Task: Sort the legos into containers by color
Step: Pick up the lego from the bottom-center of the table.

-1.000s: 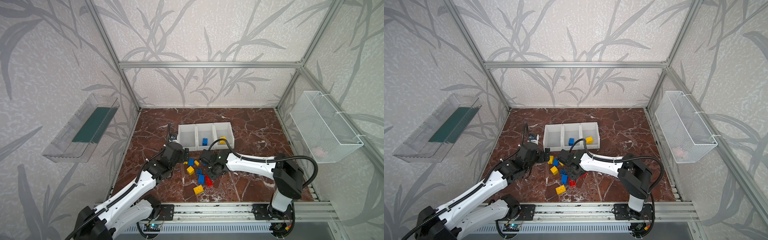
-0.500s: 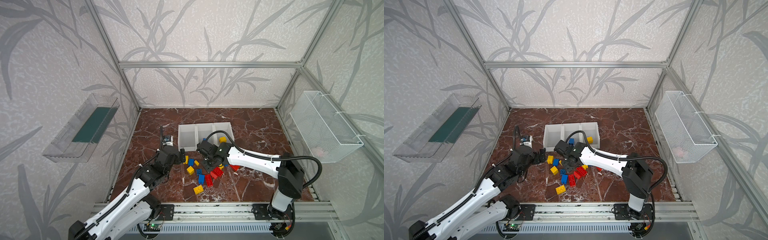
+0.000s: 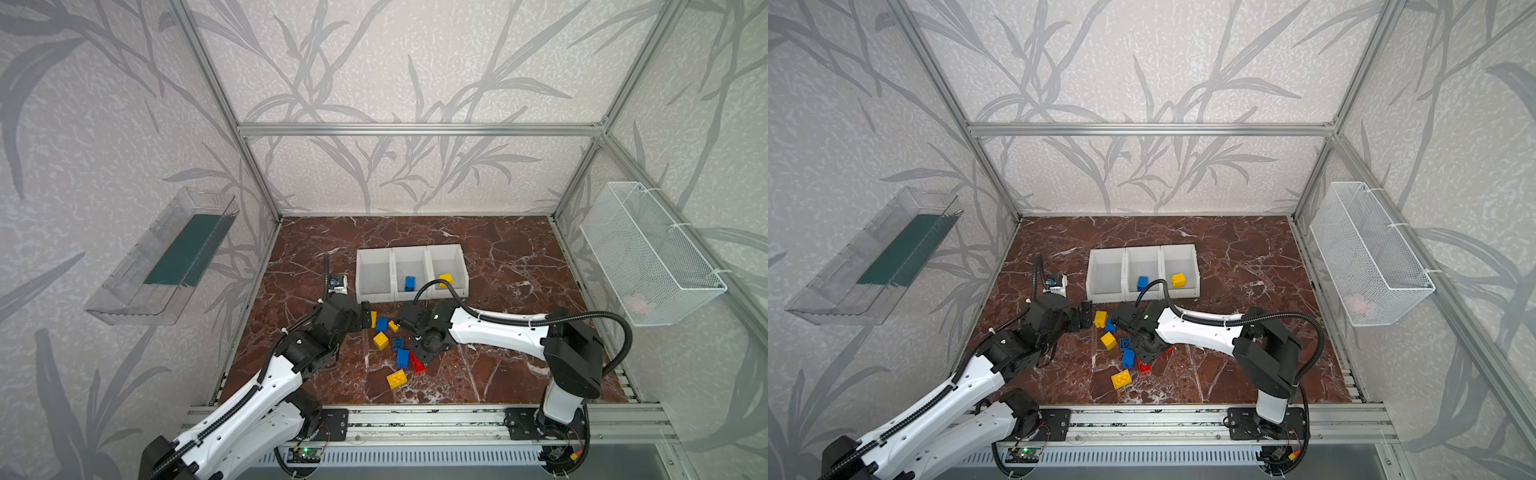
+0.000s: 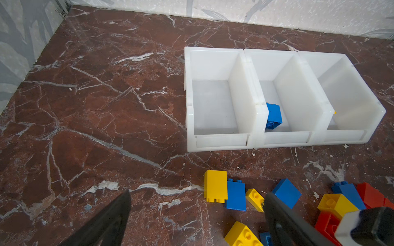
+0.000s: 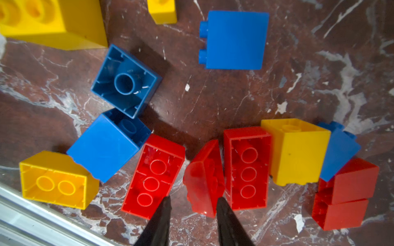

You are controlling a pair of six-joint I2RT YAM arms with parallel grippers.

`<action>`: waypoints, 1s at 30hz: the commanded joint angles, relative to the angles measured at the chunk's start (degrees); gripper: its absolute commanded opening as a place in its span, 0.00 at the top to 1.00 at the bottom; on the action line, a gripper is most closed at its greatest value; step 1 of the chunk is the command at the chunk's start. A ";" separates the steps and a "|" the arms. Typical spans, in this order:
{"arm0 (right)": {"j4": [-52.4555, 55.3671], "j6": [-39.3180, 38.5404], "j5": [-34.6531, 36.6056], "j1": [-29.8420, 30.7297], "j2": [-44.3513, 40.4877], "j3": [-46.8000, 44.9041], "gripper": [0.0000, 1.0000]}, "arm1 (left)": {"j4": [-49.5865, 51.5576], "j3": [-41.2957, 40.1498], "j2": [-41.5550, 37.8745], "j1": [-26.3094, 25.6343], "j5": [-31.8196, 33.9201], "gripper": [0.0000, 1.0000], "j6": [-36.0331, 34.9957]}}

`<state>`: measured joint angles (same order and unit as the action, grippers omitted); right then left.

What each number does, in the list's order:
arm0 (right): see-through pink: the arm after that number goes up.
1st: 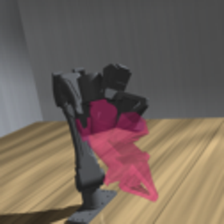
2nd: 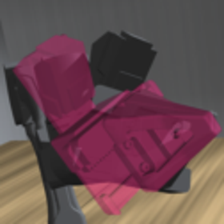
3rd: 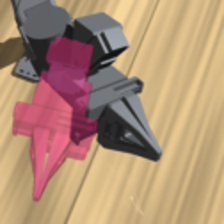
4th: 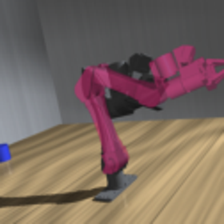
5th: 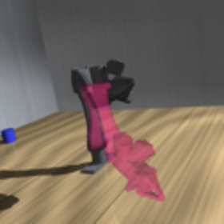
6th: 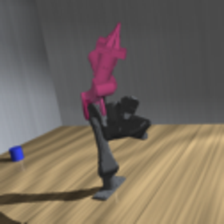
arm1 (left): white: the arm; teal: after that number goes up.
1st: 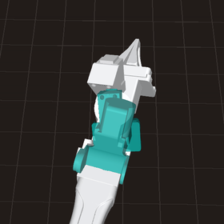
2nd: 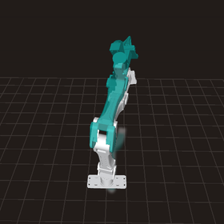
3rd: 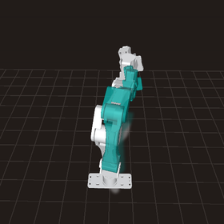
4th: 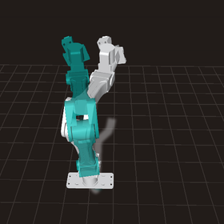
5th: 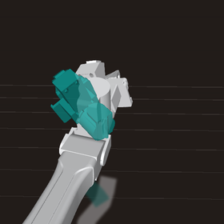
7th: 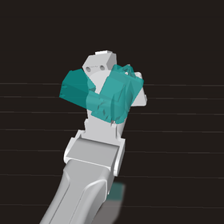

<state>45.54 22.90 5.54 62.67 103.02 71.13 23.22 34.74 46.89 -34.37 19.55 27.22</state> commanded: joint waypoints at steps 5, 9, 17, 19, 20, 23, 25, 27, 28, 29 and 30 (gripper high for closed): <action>3.17 0.84 3.50 0.56 2.35 1.51 0.62 | 0.39 -0.29 -0.50 0.36 0.18 0.01 1.49; 3.02 1.30 4.04 0.57 3.06 1.51 0.62 | 0.49 -0.38 -0.66 0.35 0.28 0.01 1.42; 2.17 1.37 3.65 0.65 4.36 1.79 0.72 | 0.55 -0.48 -1.21 0.29 0.34 0.01 1.40; 1.85 1.54 3.43 0.61 3.69 1.55 0.75 | 0.75 -0.55 -1.54 0.36 0.67 0.01 1.36; 1.67 1.64 3.34 0.65 3.30 1.43 0.77 | 0.92 -0.63 -1.76 0.29 0.66 0.01 1.46; 1.64 1.55 2.69 0.66 2.13 1.51 0.81 | 1.14 -0.81 -2.41 0.31 0.98 0.01 1.61; 1.24 1.54 2.25 0.66 1.32 1.73 0.82 | 1.25 -0.90 -2.75 0.33 1.02 0.01 1.81; 1.14 1.59 1.94 0.60 0.47 2.27 0.82 | 1.56 -0.77 -2.99 0.36 1.07 0.01 1.98; 1.15 1.55 1.81 0.63 0.08 2.72 0.83 | 1.79 -0.65 -3.16 0.36 1.15 0.01 2.09; 1.14 1.42 1.59 0.53 -0.30 3.33 0.83 | 2.08 -0.48 -3.35 0.41 1.10 0.01 2.21; 1.25 1.16 1.49 0.45 -0.66 4.03 0.83 | 2.55 -0.31 -3.74 0.34 1.28 0.01 2.32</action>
<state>46.61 23.97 7.75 63.00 105.47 72.31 23.62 34.61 44.34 -34.37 19.49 27.97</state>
